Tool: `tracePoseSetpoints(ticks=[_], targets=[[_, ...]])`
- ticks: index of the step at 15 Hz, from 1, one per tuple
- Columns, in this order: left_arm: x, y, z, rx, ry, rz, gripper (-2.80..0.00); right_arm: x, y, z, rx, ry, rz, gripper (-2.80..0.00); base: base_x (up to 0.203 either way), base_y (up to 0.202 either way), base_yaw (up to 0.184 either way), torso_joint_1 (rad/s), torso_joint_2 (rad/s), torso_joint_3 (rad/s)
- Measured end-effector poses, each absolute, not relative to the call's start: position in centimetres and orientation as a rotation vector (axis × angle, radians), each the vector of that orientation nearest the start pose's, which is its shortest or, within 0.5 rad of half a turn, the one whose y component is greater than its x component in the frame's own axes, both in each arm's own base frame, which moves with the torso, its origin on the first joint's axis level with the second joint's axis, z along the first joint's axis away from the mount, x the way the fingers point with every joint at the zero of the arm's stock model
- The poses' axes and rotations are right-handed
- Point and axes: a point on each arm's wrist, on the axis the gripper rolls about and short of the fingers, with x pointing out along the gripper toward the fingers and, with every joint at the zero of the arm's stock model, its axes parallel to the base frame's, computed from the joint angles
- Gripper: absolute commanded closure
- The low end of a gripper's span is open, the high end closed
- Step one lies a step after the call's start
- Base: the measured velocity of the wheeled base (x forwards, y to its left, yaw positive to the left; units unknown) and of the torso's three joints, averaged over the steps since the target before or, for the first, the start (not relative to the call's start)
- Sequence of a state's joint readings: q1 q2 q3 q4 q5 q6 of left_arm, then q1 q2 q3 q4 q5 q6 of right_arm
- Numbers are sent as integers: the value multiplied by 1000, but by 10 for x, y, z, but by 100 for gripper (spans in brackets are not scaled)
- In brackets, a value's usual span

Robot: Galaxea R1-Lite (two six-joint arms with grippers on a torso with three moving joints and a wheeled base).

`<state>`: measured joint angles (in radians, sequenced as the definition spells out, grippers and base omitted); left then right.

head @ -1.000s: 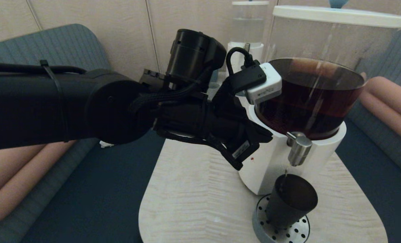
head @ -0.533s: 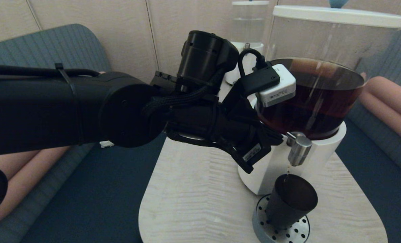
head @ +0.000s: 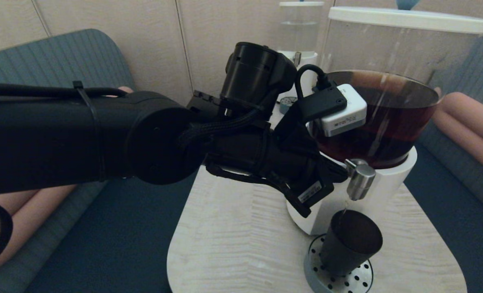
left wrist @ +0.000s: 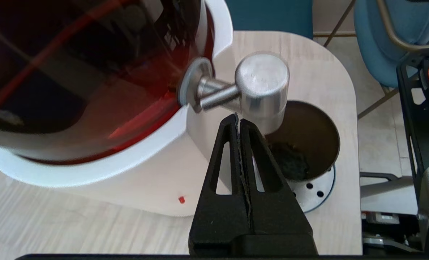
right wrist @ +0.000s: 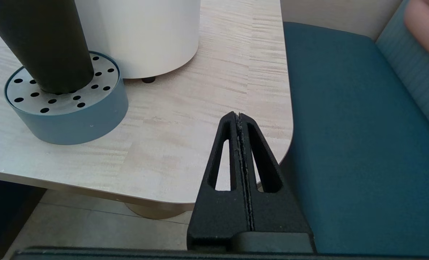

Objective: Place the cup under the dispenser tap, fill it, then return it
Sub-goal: Turn off the faucet

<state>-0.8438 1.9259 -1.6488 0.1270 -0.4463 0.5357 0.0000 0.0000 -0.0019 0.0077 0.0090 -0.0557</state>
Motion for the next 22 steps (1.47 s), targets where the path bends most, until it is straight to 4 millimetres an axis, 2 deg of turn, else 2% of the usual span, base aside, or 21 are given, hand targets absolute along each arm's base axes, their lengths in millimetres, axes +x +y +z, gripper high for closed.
tracePoseSetpoints(ticks=[10, 19, 22], targets=[[255, -309, 269, 540, 45, -1344, 0, -23, 0, 75, -56, 6, 9, 0, 0, 0, 0, 0, 0, 0], [254, -330, 277, 520, -62, -1363, 0, -23, 0, 75, -56, 6, 9, 0, 0, 0, 0, 0, 0, 0], [255, -330, 274, 522, -49, -1362, 0, -23, 0, 75, -56, 5, 9, 0, 0, 0, 0, 0, 0, 0]])
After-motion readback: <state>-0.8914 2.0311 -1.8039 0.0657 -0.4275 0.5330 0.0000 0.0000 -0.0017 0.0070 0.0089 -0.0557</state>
